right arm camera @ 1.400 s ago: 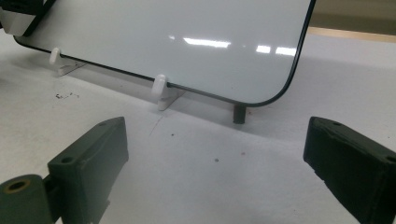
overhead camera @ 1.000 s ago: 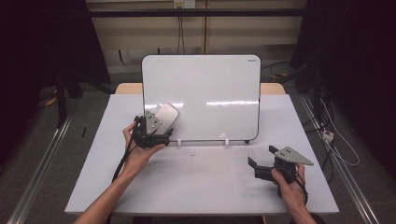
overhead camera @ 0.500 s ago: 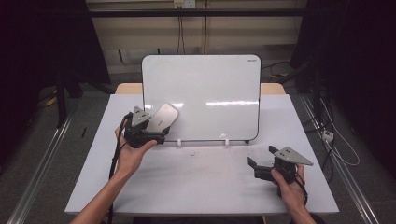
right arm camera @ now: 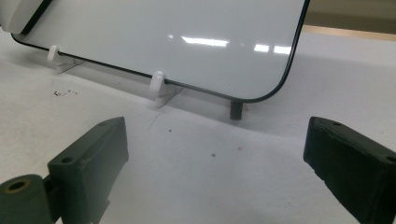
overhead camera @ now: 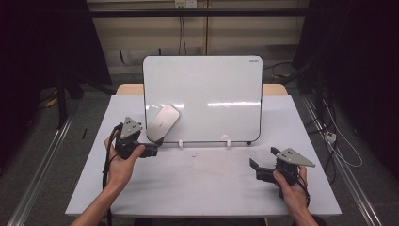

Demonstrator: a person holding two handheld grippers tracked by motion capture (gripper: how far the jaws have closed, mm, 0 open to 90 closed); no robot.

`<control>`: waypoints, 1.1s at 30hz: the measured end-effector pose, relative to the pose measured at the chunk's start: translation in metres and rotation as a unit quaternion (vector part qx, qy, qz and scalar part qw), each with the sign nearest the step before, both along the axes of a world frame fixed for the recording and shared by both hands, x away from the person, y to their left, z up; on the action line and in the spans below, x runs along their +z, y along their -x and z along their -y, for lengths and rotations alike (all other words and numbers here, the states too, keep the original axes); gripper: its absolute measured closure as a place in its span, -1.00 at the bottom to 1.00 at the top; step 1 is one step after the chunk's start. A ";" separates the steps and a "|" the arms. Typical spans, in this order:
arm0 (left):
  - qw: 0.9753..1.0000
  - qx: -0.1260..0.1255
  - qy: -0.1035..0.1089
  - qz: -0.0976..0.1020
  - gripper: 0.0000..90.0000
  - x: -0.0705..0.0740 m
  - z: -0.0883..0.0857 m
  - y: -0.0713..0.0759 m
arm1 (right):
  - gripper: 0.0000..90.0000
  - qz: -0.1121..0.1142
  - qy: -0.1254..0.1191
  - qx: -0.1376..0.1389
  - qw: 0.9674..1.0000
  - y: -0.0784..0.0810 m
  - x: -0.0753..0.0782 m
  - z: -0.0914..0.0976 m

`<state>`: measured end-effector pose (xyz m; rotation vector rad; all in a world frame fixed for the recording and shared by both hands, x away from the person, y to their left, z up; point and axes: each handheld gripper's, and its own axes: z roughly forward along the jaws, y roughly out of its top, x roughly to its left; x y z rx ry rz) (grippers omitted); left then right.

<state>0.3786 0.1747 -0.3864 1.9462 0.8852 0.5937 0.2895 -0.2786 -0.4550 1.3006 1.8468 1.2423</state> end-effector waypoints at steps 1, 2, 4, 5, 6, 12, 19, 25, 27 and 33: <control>1.000 -0.003 0.000 0.000 -0.89 -0.001 -0.001 0.002 | -0.85 0.000 0.000 0.000 1.000 0.000 0.000 0.000; 1.000 -0.005 -0.003 0.001 -0.89 -0.001 -0.003 0.004 | -0.85 -0.001 0.000 -0.001 1.000 0.000 0.000 0.000; 1.000 -0.008 -0.008 0.002 -0.89 -0.001 -0.005 0.009 | -0.85 0.000 0.000 -0.002 1.000 0.000 0.000 0.001; 1.000 -0.007 -0.008 0.003 -0.89 -0.001 -0.006 0.011 | -0.85 0.000 -0.001 -0.003 1.000 0.000 0.000 0.001; 1.000 -0.006 -0.008 0.003 -0.89 -0.001 -0.008 0.014 | -0.85 0.001 0.000 -0.003 1.000 0.000 0.000 0.001; 1.000 0.005 -0.016 -0.001 -0.89 -0.009 -0.020 0.027 | -0.85 0.001 0.001 -0.003 1.000 0.000 0.000 0.002; 0.999 0.027 -0.009 -0.014 -0.89 -0.024 -0.031 0.041 | -0.85 0.000 0.002 -0.004 1.000 0.001 0.000 0.002; 0.998 0.056 0.020 -0.010 -0.89 -0.033 -0.044 0.050 | -0.85 0.000 0.005 -0.003 1.000 0.001 0.000 0.002; 0.998 0.061 0.024 -0.008 -0.89 -0.035 -0.048 0.052 | -0.85 -0.001 0.005 -0.006 1.000 0.002 0.000 0.003; 0.997 0.066 0.020 -0.017 -0.89 -0.040 -0.048 0.051 | -0.85 -0.006 0.004 -0.006 1.000 0.001 0.000 0.004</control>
